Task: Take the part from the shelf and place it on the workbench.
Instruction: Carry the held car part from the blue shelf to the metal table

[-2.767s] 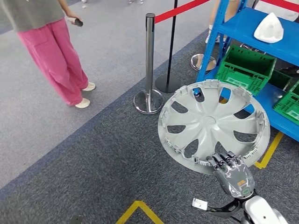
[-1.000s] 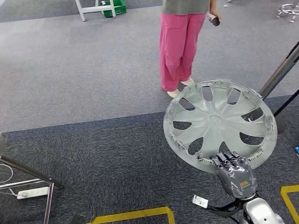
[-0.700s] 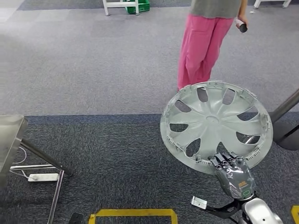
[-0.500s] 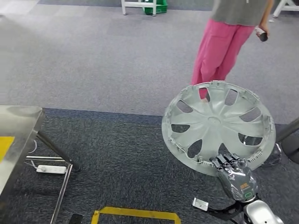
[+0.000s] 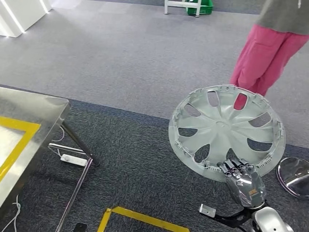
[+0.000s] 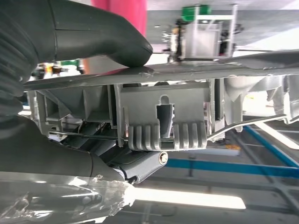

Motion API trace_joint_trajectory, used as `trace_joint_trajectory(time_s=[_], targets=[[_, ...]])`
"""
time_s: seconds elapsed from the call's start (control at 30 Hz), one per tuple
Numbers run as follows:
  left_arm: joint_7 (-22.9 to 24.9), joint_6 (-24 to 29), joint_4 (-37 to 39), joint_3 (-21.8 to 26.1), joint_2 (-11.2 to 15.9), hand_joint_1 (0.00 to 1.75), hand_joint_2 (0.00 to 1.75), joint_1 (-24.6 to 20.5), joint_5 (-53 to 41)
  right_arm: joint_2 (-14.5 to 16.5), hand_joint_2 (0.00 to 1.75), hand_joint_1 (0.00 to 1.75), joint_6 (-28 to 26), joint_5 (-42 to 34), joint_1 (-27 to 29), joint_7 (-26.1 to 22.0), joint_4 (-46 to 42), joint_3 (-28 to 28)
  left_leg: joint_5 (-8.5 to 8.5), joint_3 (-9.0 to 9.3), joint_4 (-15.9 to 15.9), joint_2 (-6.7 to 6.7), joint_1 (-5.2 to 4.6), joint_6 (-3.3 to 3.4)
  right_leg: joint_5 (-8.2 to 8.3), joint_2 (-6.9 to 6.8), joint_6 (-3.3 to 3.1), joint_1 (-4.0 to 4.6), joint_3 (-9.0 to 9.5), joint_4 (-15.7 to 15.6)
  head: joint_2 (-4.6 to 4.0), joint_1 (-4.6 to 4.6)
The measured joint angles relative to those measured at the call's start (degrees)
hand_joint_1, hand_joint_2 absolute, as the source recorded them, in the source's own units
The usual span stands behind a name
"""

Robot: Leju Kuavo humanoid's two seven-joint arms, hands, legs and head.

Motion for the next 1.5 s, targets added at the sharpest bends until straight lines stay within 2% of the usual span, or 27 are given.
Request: trace_joint_trajectory(time_s=[0.07,0.1,0.17,0.2,0.27,0.3,0.37,0.43,0.5,0.57,0.6,0.63,0.67,0.73,0.8,0.87,0.93,1.0,1.03,1.1,1.13,1.17,1.23,1.3,1.37,1.43,1.5], targets=[[0.0,-0.02,0.0,0.0,-0.07,0.0,0.0,-0.07,0.0,0.01,1.75,1.75,0.0,0.0,0.07,0.01,-0.01,-0.04,-2.22,-3.05,6.33,0.93,0.09,-0.07,-0.15,-1.85,-0.2,0.27,0.05,0.0,0.0,0.0],[0.01,-0.03,0.0,0.0,-0.1,0.0,0.0,-0.02,0.0,0.03,1.75,1.75,0.0,0.0,0.08,0.02,-0.01,-0.05,-1.85,-3.29,6.92,1.02,0.1,-0.01,-0.23,-2.72,-0.27,0.36,0.12,0.0,0.0,0.0],[0.03,-0.03,0.0,0.0,-0.11,0.0,0.0,0.04,-0.01,0.08,1.75,1.75,0.0,0.0,0.09,0.04,-0.01,-0.04,1.52,-0.31,1.56,2.0,-0.05,0.37,-0.47,-4.27,-0.23,0.49,0.44,0.0,0.0,-0.01],[0.05,-0.03,0.0,0.0,-0.11,0.0,0.0,-0.02,-0.02,0.1,1.75,1.75,0.0,0.0,0.1,0.05,-0.01,-0.04,3.11,1.93,-2.5,3.41,-0.32,0.6,-0.65,-4.99,-0.06,0.63,0.64,0.03,0.0,-0.01],[0.11,-0.03,0.0,0.0,-0.1,0.0,0.0,-0.28,-0.07,0.11,1.75,1.75,0.0,0.01,0.11,0.09,0.01,-0.03,4.49,4.96,-8.27,5.64,-0.85,1.13,-1.04,-6.28,0.4,0.95,0.92,0.12,0.0,-0.01],[0.14,-0.03,0.0,0.01,-0.09,0.0,0.0,-0.35,-0.1,0.12,1.75,1.75,0.0,0.01,0.07,0.11,0.01,0.0,4.33,5.32,-9.21,5.84,-1.04,1.31,-1.19,-6.94,0.65,1.09,1.02,0.1,0.0,-0.02],[0.24,-0.03,0.0,0.03,-0.05,0.0,0.0,-0.21,-0.16,0.14,1.75,1.75,0.0,0.02,-0.09,0.2,0.02,0.07,4.39,5.31,-9.65,4.47,-0.97,1.83,-1.49,-7.91,1.21,1.04,1.27,-0.03,0.0,-0.01],[0.33,-0.03,0.0,0.08,-0.02,0.0,0.0,-0.06,-0.29,0.16,1.75,1.75,-0.01,-0.01,-0.19,0.31,0.02,0.11,4.57,5.54,-10.01,3.01,-0.62,2.4,-2.94,-5.78,1.78,0.81,0.55,1.94,0.0,0.16],[0.35,-0.03,0.0,0.1,-0.04,0.0,0.0,-0.19,-0.46,0.17,1.75,1.75,-0.01,-0.01,-0.16,0.44,0.04,0.11,4.64,5.68,-10.13,1.59,-0.36,2.81,-6.02,-2.21,2.12,0.62,-2.65,8.4,0.0,0.56],[0.42,-0.03,0.0,0.11,-0.07,0.0,0.0,-0.28,-0.57,0.18,1.75,1.75,0.01,0.0,-0.11,0.54,0.09,0.14,4.61,5.74,-10.13,0.04,-0.35,2.97,-8.15,-0.95,2.27,0.57,-6.51,15.16,0.0,0.73],[0.51,-0.02,0.0,0.11,-0.06,0.0,0.0,-0.26,-0.61,0.18,1.75,1.75,0.01,0.0,-0.1,0.62,0.14,0.18,4.59,5.81,-10.12,-0.79,-0.34,3.0,-7.73,-0.82,2.31,0.55,-7.36,16.07,0.0,0.74],[0.63,-0.02,0.0,0.11,-0.05,0.0,0.0,-0.23,-0.64,0.18,1.75,1.75,0.01,0.0,-0.09,0.73,0.2,0.21,4.59,5.93,-10.11,-1.66,-0.3,2.98,-6.18,-0.68,2.32,0.49,-7.04,14.66,0.0,0.72],[0.74,-0.02,0.0,0.12,-0.05,0.0,0.0,-0.21,-0.68,0.17,1.75,1.75,0.01,0.0,-0.1,0.87,0.26,0.24,4.55,6.07,-10.08,-2.53,-0.23,2.9,-3.85,-0.2,2.36,0.36,-5.65,11.22,0.0,0.73],[0.88,-0.03,-0.01,0.13,-0.03,0.0,0.0,-0.26,-0.78,0.18,1.75,1.75,0.0,0.0,-0.23,1.16,0.39,0.33,4.49,6.08,-9.83,-4.14,-0.15,2.45,-0.6,2.7,2.5,-0.22,-2.18,3.63,0.0,0.72],[0.95,-0.02,-0.01,0.13,0.03,0.0,0.0,-0.32,-0.86,0.19,1.75,1.75,-0.01,0.03,-0.41,1.41,0.58,0.44,4.76,5.52,-9.67,-5.53,-0.03,1.71,-0.15,4.86,2.18,-0.49,-0.59,0.47,0.0,0.71],[0.99,-0.02,0.0,0.13,0.1,0.0,0.0,-0.17,-0.89,0.2,1.75,1.75,-0.01,0.05,-0.47,1.63,0.71,0.52,5.15,4.94,-9.78,-6.75,0.24,1.01,-0.11,3.99,1.36,-0.33,-0.44,0.27,0.0,0.75],[0.99,-0.01,0.0,0.13,0.13,0.0,0.0,0.01,-0.93,0.2,1.75,1.75,0.0,0.04,-0.45,1.88,0.73,0.56,4.12,4.03,-8.33,-4.81,0.13,0.45,0.09,2.4,0.5,-0.31,-0.26,-0.07,0.0,0.45],[0.99,-0.01,0.0,0.13,0.1,0.0,0.0,-0.15,-1.0,0.2,1.75,1.75,0.0,0.03,-0.41,2.07,0.77,0.56,0.89,1.16,-2.51,-0.9,-0.03,-0.01,0.13,0.57,-0.1,-0.16,-0.09,-0.32,0.0,0.04],[0.98,-0.01,0.0,0.13,0.07,0.0,0.0,-0.27,-1.02,0.2,1.75,1.75,0.0,0.02,-0.4,2.1,0.81,0.56,-0.8,-0.76,1.33,0.2,0.05,-0.19,0.08,-0.36,-0.27,-0.05,-0.06,-0.33,0.0,-0.06],[0.98,-0.01,0.0,0.13,0.01,0.0,0.0,-0.3,-1.03,0.2,1.75,1.75,0.0,0.02,-0.43,2.15,0.93,0.56,-1.94,-3.1,5.98,0.89,0.19,-0.34,-0.07,-2.16,-0.4,0.1,0.01,-0.33,0.0,-0.05],[0.99,-0.01,0.0,0.13,-0.02,0.0,0.0,-0.26,-1.03,0.2,1.75,1.75,0.0,0.03,-0.45,2.17,0.99,0.57,-0.99,-2.74,5.34,1.0,0.21,-0.31,-0.16,-2.98,-0.39,0.14,0.1,-0.33,0.0,-0.05],[0.99,-0.01,-0.01,0.13,-0.02,0.0,0.0,-0.23,-1.03,0.2,1.75,1.75,0.0,0.03,-0.45,2.19,1.03,0.58,0.75,-1.25,2.65,1.36,0.18,-0.17,-0.27,-3.77,-0.33,0.18,0.25,-0.33,0.0,-0.05],[0.99,-0.01,-0.01,0.13,0.0,0.0,0.0,-0.34,-1.03,0.2,1.75,1.75,0.0,0.04,-0.46,2.34,1.04,0.64,3.92,3.07,-5.07,3.76,-0.26,0.34,-0.6,-5.13,0.05,0.42,0.64,-0.25,0.0,-0.09],[0.99,-0.01,-0.01,0.13,0.02,0.0,0.0,-0.59,-1.03,0.2,1.75,1.75,0.0,0.05,-0.51,2.64,1.05,0.72,4.69,5.3,-9.4,5.51,-0.72,0.92,-0.95,-6.41,0.55,0.77,0.92,-0.26,0.0,-0.07],[0.99,0.0,-0.01,0.13,0.05,0.0,0.0,-0.56,-1.03,0.19,1.75,1.75,0.0,0.06,-0.69,2.94,1.06,0.84,4.57,5.31,-10.0,4.52,-0.75,1.42,-1.17,-7.65,1.1,0.91,1.31,-0.52,0.0,0.02],[1.0,0.03,-0.01,0.15,0.09,0.0,0.0,-0.32,-1.03,0.18,1.75,1.75,0.0,0.03,-0.85,3.14,1.06,1.02,4.77,5.53,-10.38,3.16,-0.43,1.98,-2.07,-6.05,1.72,0.73,1.11,0.45,0.0,0.22],[1.01,0.07,-0.01,0.17,0.05,0.0,0.0,-0.37,-1.03,0.15,1.75,1.75,0.0,0.02,-0.81,3.25,1.12,1.16,4.89,5.76,-10.6,1.84,-0.06,2.46,-4.9,-2.53,2.16,0.52,-1.49,5.88,0.0,0.58]])
